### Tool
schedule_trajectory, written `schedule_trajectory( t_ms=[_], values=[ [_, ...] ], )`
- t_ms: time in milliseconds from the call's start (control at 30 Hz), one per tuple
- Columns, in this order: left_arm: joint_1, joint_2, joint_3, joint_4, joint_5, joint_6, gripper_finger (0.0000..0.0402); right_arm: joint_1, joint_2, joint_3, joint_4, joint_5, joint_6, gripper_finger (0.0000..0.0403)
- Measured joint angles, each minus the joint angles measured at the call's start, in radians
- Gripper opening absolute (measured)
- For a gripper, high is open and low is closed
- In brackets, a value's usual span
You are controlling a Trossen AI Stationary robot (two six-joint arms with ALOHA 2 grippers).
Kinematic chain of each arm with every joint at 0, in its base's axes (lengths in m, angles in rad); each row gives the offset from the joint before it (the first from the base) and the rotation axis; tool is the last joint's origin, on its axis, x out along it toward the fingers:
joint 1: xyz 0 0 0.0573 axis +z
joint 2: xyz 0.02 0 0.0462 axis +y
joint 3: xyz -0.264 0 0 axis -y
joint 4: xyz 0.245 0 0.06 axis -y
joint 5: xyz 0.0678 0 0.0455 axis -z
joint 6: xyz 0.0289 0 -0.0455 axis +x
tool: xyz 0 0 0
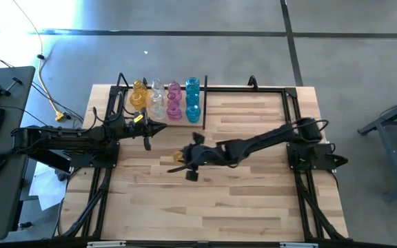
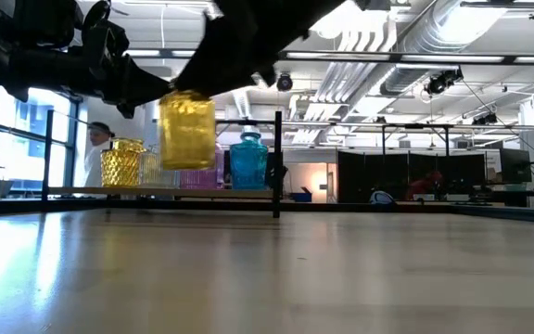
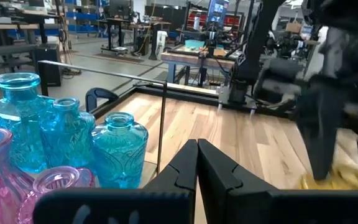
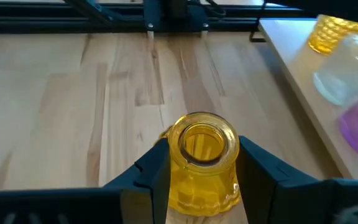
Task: Sort vases onto shelf
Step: Put the yellow flower vase aligned with the other yellow flower vase on the shelf
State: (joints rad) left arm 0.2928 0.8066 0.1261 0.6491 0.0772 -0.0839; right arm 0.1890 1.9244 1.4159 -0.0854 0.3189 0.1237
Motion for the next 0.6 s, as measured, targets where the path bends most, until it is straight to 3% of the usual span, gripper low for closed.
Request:
schedule_trajectory(
  t_ms=[267, 600],
  values=[
    [0.0, 0.0, 0.0, -0.001, 0.0, 0.008, 0.0, -0.032, 0.147, 0.135, 0.003, -0.021, -0.053, 0.0123],
    [0.0, 0.0, 0.0, 0.0, 0.001, 0.007, 0.0, -0.065, 0.225, 0.146, 0.089, -0.088, -0.065, 0.0123]
  ],
)
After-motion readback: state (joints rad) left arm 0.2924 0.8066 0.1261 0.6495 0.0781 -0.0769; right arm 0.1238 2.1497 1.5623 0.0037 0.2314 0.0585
